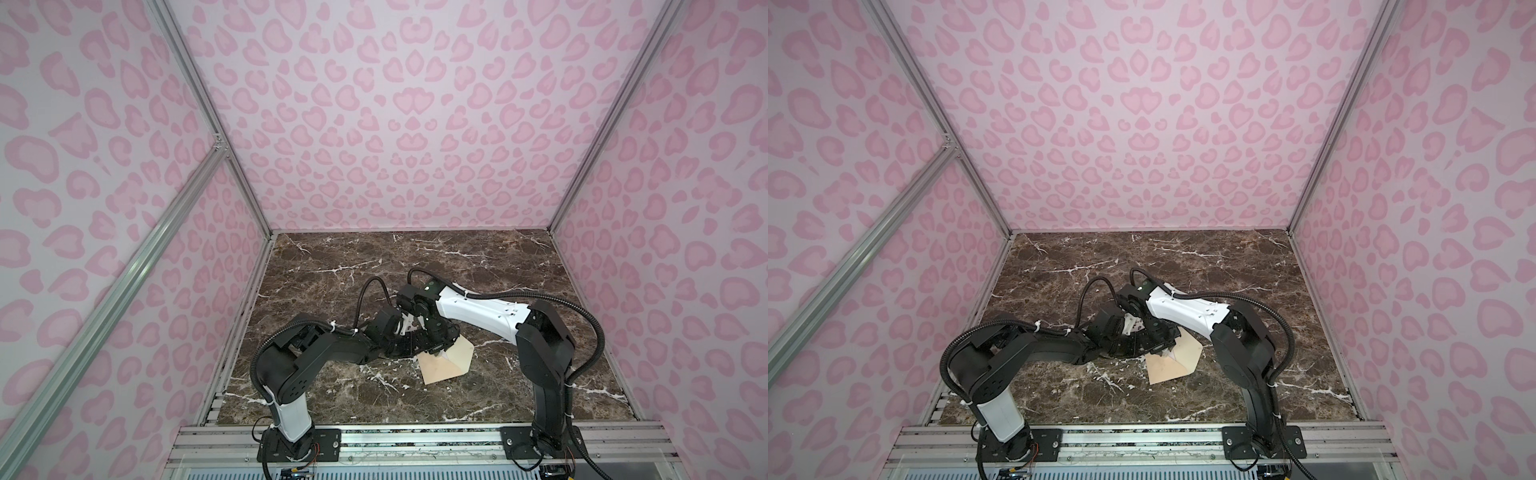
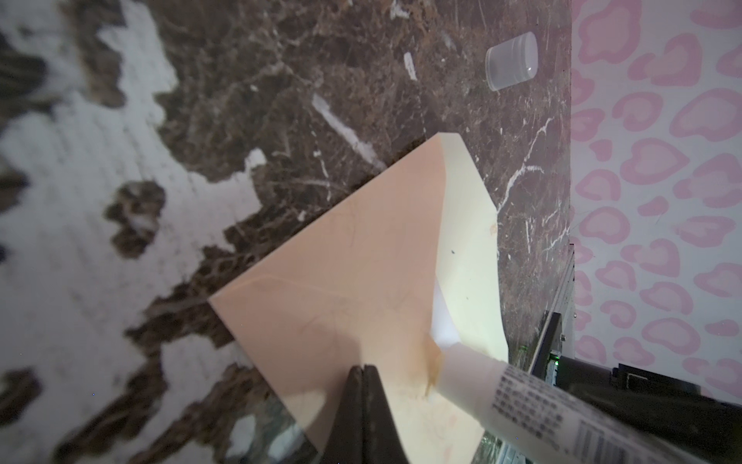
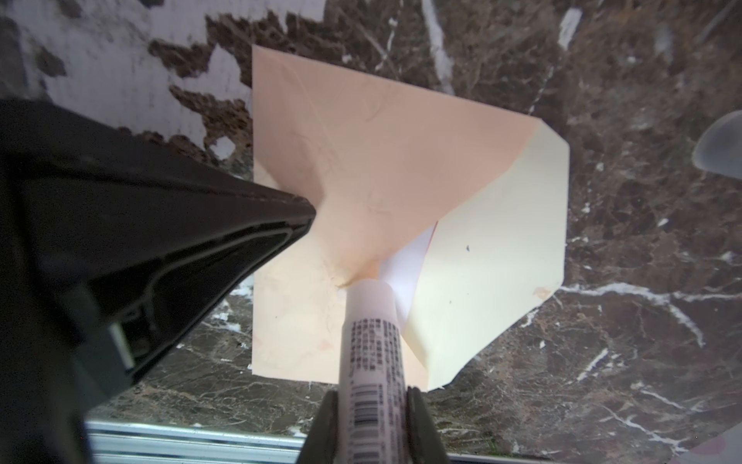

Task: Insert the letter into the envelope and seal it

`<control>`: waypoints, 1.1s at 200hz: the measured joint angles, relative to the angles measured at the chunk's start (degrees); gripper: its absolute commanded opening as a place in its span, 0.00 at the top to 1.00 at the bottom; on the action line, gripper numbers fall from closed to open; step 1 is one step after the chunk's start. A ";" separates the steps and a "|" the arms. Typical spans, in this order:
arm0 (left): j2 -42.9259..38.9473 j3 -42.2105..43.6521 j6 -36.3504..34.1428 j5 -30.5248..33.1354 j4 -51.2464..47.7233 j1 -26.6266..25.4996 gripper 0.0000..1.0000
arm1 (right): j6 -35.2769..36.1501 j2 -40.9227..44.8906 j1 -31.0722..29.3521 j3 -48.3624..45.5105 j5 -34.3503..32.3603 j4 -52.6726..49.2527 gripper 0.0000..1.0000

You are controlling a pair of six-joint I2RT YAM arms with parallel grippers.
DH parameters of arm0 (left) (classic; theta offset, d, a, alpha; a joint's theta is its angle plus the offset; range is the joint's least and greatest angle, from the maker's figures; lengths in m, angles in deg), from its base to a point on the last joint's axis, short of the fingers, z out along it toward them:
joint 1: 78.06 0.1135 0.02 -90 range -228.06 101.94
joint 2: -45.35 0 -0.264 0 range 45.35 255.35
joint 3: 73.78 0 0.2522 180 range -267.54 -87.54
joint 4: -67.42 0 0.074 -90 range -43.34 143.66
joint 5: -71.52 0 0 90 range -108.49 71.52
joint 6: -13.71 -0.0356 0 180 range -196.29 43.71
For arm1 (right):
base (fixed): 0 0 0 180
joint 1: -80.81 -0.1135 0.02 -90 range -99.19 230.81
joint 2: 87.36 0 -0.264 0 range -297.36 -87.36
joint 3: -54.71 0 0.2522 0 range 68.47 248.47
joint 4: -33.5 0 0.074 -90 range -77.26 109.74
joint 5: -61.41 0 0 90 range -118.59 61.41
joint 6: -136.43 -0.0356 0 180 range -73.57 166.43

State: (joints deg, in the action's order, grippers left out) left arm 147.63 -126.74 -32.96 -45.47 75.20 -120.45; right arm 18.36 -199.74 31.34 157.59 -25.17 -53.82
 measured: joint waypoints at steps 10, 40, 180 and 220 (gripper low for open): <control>0.00 0.00 -0.02 0.00 0.00 0.00 0.96 | 0.00 0.24 0.15 -0.31 -0.42 -0.26 1.00; 0.00 -0.02 -0.02 0.00 -0.02 0.00 0.96 | -0.20 0.98 0.72 -0.83 -1.31 -1.33 1.00; -0.22 -0.26 -0.68 0.44 -0.74 0.02 0.96 | 0.22 -3.67 -0.63 2.58 -1.68 -1.77 1.00; -0.22 -0.28 -0.87 0.42 -0.74 0.02 0.96 | 0.39 -5.14 -0.66 3.50 -1.86 -1.97 1.00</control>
State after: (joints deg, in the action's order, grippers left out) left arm 147.41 -127.03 -33.83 -45.05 74.46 -120.43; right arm 18.75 -204.88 30.68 161.09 -27.03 -55.78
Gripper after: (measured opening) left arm 0.049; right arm 0.211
